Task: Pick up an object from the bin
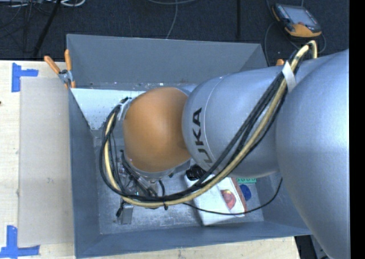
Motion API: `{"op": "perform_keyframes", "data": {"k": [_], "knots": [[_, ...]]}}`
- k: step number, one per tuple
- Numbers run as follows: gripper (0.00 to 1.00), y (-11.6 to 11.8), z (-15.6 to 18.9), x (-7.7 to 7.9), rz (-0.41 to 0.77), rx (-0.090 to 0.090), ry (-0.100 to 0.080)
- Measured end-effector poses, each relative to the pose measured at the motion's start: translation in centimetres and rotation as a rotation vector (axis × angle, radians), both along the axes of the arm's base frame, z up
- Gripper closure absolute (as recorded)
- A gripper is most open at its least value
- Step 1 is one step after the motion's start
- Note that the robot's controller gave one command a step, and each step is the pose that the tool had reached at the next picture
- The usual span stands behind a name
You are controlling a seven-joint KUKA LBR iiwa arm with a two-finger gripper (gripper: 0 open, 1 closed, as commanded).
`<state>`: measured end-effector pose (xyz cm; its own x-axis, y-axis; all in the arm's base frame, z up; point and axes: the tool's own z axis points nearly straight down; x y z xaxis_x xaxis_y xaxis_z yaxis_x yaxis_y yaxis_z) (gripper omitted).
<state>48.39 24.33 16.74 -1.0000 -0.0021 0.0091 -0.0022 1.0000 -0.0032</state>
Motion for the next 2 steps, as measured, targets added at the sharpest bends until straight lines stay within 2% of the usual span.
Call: {"op": "perform_keyframes", "data": {"k": [1,2], "knots": [[0.00,-3.4,-9.6,-0.4,0.323,0.007,-0.020],[0.00,-11.1,-8.5,6.2,0.349,0.001,-0.015]]}}
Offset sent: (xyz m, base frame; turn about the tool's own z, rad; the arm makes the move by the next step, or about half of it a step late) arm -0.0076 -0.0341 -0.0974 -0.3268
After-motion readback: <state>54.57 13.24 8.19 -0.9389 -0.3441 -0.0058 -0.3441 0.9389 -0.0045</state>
